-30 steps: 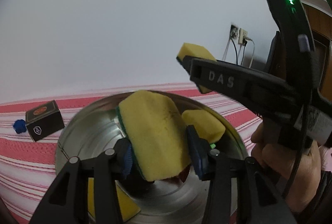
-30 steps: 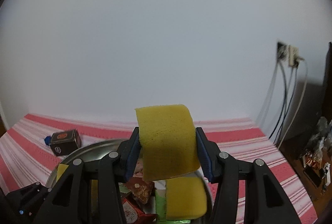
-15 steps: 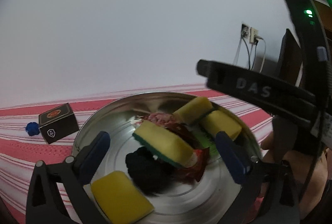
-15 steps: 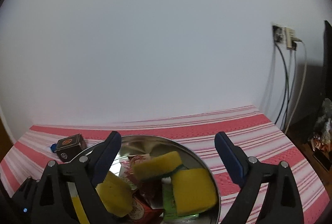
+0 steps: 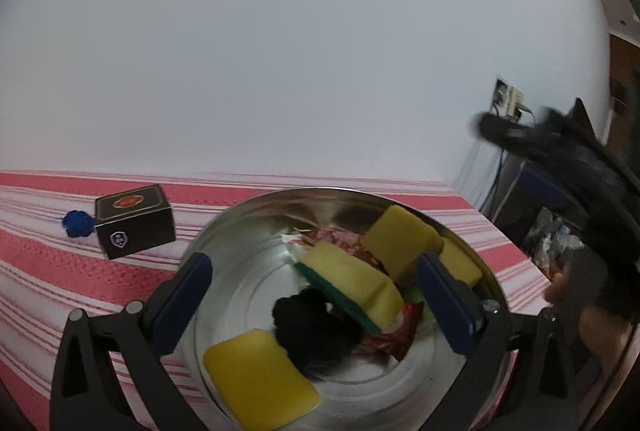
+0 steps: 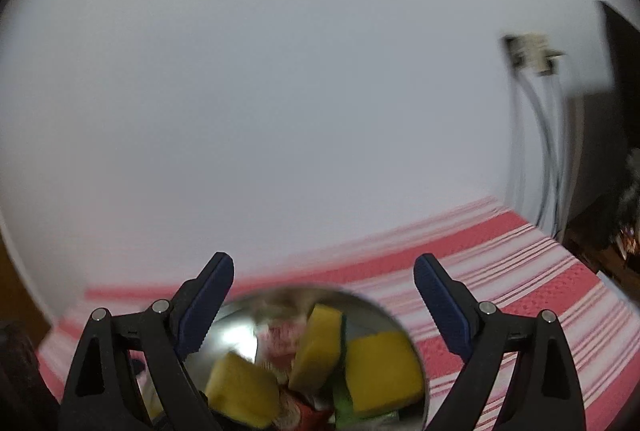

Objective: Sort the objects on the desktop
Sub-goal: 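Open both tools to drop the yellow sponges into the bowl, then move both tools toward the black box and blue scrubber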

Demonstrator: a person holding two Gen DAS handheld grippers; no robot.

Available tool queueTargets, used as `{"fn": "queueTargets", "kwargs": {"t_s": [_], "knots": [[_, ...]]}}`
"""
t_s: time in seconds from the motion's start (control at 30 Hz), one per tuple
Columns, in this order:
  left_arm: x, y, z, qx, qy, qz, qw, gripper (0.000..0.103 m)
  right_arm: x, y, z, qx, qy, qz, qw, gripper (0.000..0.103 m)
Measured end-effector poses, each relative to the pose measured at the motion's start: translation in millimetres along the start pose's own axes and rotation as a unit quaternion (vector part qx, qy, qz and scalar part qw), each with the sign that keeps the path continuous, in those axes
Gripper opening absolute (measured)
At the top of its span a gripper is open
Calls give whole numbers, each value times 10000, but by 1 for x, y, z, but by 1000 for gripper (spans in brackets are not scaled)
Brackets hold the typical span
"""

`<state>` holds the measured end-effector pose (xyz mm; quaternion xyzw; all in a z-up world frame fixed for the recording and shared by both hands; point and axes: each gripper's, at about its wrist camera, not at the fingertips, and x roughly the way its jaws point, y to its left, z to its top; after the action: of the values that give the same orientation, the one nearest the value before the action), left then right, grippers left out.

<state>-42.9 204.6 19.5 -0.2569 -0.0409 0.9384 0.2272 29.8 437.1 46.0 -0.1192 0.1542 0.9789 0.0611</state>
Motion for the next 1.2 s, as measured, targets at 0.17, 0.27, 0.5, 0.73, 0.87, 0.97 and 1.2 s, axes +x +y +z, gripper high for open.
{"fn": "queueTargets", "kwargs": {"t_s": [0.17,0.27,0.5,0.73,0.87,0.97,1.2], "knots": [[-4,4,-3,-2,-237,245,9994,102,-29,-3,-27,-114,-564,-617,9964,94],[-1,-4,-5,85,-338,387,9986,102,-50,5,-48,-327,-1120,-1174,9862,99],[-10,0,-10,265,-851,904,9919,102,-68,24,-64,-654,-1517,-1405,9762,103],[-25,16,-17,202,-1131,1402,9834,102,-74,34,-76,-721,-1632,-1207,9765,103],[-32,28,-18,146,-1095,1485,9827,102,-77,37,-80,-581,-1612,-1166,9783,103],[-36,33,-19,199,-1073,1517,9824,102,-80,45,-86,-485,-1616,-1063,9799,103],[-46,52,-20,287,-1034,1659,9803,102,-76,73,-97,-536,-1434,-806,9849,103]]}}
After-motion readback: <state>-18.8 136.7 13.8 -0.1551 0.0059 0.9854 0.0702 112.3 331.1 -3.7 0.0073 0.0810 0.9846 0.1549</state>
